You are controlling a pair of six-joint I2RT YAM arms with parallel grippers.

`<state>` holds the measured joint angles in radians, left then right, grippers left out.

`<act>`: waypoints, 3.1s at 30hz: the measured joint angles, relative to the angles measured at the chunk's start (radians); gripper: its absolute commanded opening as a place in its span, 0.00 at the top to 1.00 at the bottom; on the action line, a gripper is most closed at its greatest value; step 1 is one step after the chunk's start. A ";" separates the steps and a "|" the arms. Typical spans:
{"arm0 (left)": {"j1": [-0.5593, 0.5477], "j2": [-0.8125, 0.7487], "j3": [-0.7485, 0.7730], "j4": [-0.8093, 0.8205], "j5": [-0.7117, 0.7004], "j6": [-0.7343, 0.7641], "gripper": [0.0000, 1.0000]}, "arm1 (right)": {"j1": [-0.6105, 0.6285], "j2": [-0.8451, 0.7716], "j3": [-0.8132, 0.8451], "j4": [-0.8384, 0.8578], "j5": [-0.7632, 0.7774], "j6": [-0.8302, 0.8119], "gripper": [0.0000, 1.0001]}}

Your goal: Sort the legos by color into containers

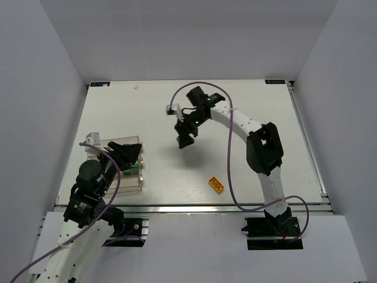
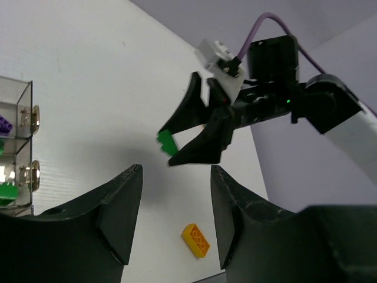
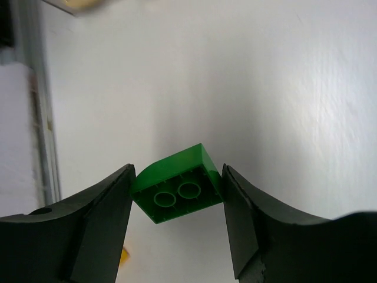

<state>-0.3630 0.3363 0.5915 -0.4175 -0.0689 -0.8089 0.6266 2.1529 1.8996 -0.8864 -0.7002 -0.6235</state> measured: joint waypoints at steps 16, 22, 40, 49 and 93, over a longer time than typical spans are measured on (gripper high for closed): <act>0.000 0.014 0.253 -0.039 0.003 0.043 0.40 | 0.375 0.156 0.215 0.451 0.105 0.381 0.68; 0.000 0.013 0.291 -0.086 0.003 0.043 0.40 | 0.415 0.199 0.197 0.577 0.195 0.476 0.45; 0.000 0.007 0.297 -0.089 0.057 0.023 0.51 | 0.438 0.199 0.167 0.694 0.242 0.529 0.32; -0.005 0.245 0.164 0.098 0.332 -0.021 0.82 | 0.230 0.006 -0.007 0.575 0.302 0.583 1.00; -0.719 1.887 1.232 -0.775 0.024 -0.646 0.25 | -0.723 -0.819 -0.737 0.265 0.182 0.482 0.16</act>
<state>-1.0821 2.2230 1.8233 -1.1927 -0.0448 -1.4551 -0.0967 1.3338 1.1625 -0.6212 -0.5186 -0.1417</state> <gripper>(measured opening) 0.763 0.841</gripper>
